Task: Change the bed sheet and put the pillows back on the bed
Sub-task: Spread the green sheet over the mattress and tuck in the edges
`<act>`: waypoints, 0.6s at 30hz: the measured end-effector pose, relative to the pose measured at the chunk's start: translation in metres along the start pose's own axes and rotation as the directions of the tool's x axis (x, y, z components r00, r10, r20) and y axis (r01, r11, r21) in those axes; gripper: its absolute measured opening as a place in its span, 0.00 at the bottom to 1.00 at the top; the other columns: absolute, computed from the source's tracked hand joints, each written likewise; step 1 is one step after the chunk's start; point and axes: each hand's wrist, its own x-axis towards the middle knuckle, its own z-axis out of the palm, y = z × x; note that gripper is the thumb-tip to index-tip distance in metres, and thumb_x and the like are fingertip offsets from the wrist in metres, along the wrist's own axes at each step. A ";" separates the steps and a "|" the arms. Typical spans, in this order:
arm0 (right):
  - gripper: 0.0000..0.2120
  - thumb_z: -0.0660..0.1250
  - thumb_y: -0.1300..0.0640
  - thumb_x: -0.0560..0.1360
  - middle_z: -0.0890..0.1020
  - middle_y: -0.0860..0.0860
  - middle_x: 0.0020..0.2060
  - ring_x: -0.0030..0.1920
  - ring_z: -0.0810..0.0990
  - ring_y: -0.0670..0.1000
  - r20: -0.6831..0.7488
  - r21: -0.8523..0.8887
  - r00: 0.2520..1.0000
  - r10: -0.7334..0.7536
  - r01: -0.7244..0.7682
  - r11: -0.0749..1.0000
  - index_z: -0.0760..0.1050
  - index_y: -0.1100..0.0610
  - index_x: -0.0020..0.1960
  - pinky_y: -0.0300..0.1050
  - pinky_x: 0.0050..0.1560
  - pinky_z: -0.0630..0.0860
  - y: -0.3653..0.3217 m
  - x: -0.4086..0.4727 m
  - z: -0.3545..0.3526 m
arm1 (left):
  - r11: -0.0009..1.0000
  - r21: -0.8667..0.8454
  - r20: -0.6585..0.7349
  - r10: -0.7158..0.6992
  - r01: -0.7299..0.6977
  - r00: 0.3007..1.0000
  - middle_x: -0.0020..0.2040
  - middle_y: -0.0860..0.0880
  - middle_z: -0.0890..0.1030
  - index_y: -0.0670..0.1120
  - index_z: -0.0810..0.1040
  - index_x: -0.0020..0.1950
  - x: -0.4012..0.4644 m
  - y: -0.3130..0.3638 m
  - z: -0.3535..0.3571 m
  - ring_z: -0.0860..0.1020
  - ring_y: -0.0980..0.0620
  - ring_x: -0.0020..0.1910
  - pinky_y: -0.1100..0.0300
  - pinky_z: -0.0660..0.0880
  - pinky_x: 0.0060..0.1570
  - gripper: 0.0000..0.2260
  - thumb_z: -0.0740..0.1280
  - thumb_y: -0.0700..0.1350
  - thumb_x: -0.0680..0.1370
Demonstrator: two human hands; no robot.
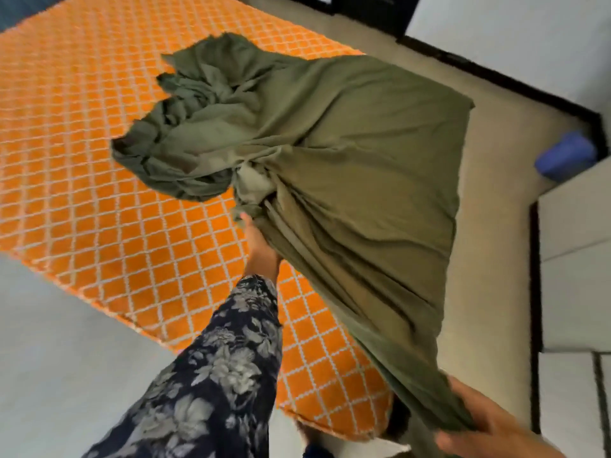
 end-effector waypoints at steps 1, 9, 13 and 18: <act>0.58 0.80 0.31 0.40 0.76 0.40 0.63 0.62 0.74 0.37 -0.095 0.006 0.995 0.028 -0.028 1.000 0.69 0.51 0.65 0.29 0.60 0.71 0.020 0.002 -0.005 | 0.999 0.027 -0.044 -0.041 0.042 0.998 0.66 0.44 0.73 0.44 0.77 0.57 0.014 0.010 0.005 0.74 0.43 0.61 0.50 0.69 0.61 0.23 0.50 0.58 0.83; 0.22 0.79 0.37 0.56 0.80 0.50 0.38 0.37 0.79 0.48 -0.440 -0.315 0.878 -0.187 0.044 0.948 0.73 0.35 0.45 0.41 0.37 0.74 -0.053 -0.026 0.027 | 0.838 0.526 -0.044 0.196 -0.144 0.980 0.58 0.50 0.81 0.45 0.78 0.64 0.103 0.154 0.070 0.81 0.49 0.55 0.45 0.77 0.57 0.36 0.75 0.66 0.64; 0.17 0.71 0.53 0.71 0.82 0.52 0.41 0.44 0.81 0.52 -0.446 -0.525 0.770 -0.456 0.187 0.830 0.72 0.34 0.52 0.49 0.48 0.76 -0.079 -0.032 0.034 | 0.851 0.349 0.333 0.280 -0.393 0.900 0.55 0.42 0.83 0.42 0.79 0.57 0.013 0.232 0.156 0.82 0.45 0.55 0.48 0.79 0.55 0.18 0.66 0.55 0.78; 0.31 0.65 0.28 0.64 0.77 0.31 0.57 0.60 0.75 0.36 -0.360 -0.643 0.889 -0.283 -0.017 0.766 0.67 0.30 0.65 0.39 0.61 0.73 0.006 -0.026 0.023 | 0.951 -0.086 0.189 0.308 -0.296 0.933 0.62 0.35 0.77 0.36 0.75 0.63 -0.014 0.258 0.044 0.75 0.38 0.62 0.51 0.75 0.54 0.22 0.51 0.51 0.82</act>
